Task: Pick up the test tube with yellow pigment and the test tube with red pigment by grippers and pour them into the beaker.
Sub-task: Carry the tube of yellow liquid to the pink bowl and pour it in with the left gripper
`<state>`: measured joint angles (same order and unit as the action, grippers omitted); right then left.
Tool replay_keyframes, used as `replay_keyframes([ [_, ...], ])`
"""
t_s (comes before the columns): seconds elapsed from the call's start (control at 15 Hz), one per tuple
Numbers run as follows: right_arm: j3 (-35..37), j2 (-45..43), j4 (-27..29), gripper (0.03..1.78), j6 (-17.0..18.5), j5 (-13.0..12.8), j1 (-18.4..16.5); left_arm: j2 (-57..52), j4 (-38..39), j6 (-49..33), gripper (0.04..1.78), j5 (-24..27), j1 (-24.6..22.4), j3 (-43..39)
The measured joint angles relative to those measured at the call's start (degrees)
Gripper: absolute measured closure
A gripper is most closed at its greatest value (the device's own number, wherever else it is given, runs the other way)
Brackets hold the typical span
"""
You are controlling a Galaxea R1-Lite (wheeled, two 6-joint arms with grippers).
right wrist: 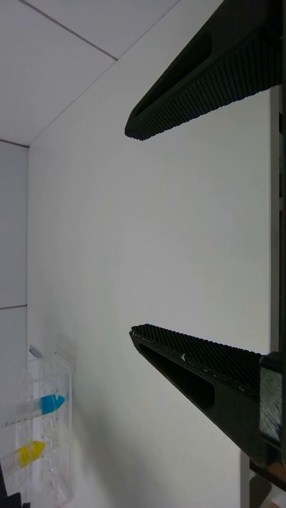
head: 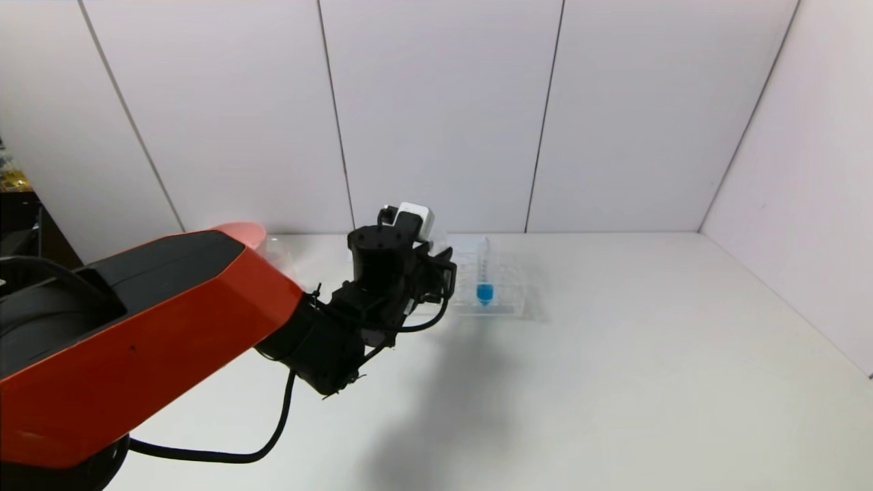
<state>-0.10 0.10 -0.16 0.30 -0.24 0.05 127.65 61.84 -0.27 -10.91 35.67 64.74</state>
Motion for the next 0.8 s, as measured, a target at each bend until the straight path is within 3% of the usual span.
replay_keyframes([
  [0.8, 0.00, 0.00, 0.00, 0.11, -0.01, -0.02, 0.02, -4.11, 0.06, 2.80, 1.38, -0.57, 0.84, -0.66],
])
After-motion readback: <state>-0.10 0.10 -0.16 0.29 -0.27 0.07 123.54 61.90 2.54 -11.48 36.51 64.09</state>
